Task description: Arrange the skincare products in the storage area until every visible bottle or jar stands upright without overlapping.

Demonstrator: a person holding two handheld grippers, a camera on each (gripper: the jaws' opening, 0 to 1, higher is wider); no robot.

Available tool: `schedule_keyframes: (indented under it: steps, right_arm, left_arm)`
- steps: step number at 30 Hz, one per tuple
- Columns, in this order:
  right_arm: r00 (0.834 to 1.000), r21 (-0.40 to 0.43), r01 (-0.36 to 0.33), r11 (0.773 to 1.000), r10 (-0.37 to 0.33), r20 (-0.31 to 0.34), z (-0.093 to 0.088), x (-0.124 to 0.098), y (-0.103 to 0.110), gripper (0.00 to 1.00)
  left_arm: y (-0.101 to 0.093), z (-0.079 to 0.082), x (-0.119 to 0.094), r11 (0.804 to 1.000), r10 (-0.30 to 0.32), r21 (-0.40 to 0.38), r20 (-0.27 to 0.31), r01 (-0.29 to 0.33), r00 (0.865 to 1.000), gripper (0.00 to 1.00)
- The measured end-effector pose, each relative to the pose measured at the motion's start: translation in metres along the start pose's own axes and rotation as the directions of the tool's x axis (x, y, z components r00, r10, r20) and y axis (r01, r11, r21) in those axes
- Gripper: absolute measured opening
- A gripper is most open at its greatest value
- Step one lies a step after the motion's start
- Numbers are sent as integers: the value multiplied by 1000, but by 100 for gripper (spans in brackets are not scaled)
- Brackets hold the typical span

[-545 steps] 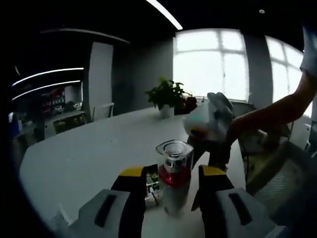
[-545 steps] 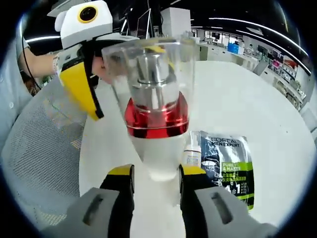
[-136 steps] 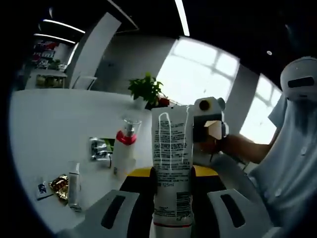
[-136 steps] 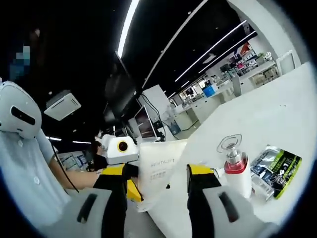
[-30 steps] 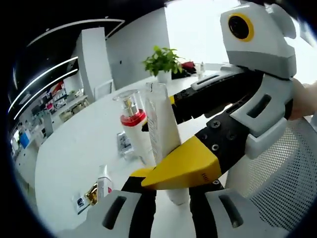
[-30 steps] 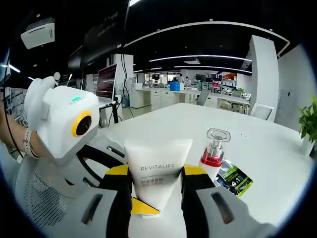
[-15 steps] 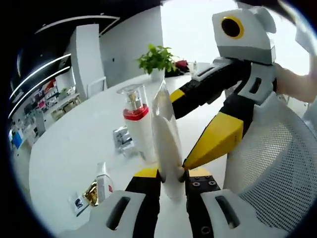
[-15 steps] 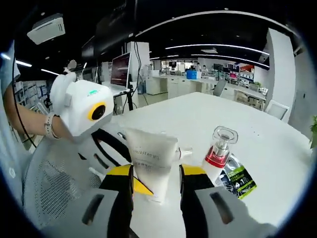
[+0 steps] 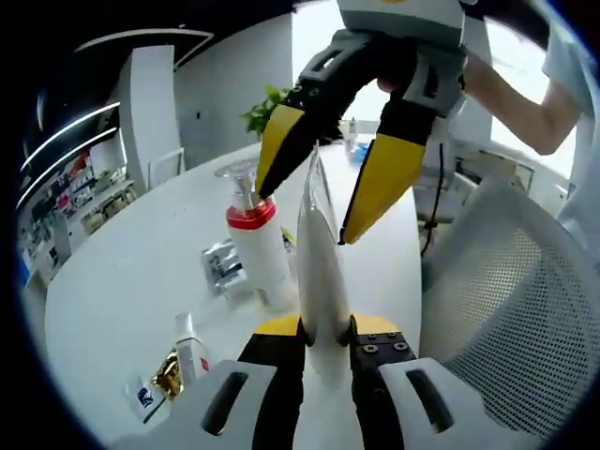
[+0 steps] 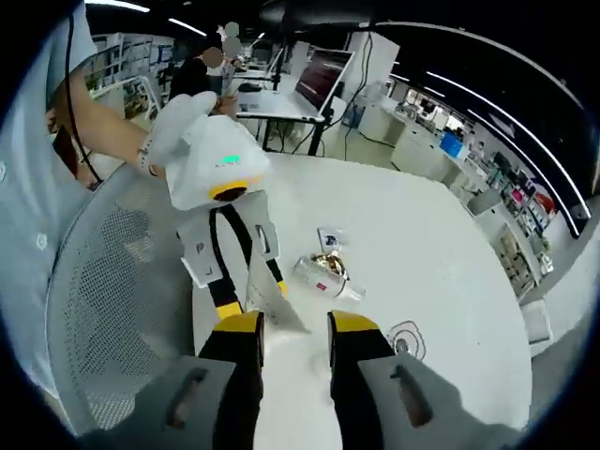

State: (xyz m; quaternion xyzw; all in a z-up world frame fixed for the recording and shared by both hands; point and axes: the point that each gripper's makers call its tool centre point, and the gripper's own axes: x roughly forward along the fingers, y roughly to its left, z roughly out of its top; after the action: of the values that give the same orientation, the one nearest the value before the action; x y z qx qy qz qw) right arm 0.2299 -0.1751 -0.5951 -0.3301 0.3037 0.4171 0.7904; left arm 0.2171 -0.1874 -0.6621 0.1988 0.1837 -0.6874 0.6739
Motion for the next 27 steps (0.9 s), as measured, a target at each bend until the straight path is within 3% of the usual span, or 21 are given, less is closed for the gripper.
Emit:
schedule_keyframes:
  steps: [4, 9, 20, 27]
  right_arm:
    - [990, -73, -128, 989, 124, -67, 1, 11, 12, 22]
    - [949, -107, -279, 954, 257, -181, -9, 15, 18, 18]
    - [894, -171, -386, 907, 322, -312, -8, 19, 19, 12]
    - [873, -160, -411, 898, 336, -353, -10, 19, 13, 11]
  left_arm:
    - [0, 0, 0, 1000, -21, 4, -1, 21, 1000, 14]
    - [-1, 0, 1, 999, -40, 13, -1, 40, 999, 14]
    - [0, 1, 2, 997, -73, 29, -4, 73, 997, 14]
    - [4, 3, 6, 997, -75, 36, -7, 76, 997, 14]
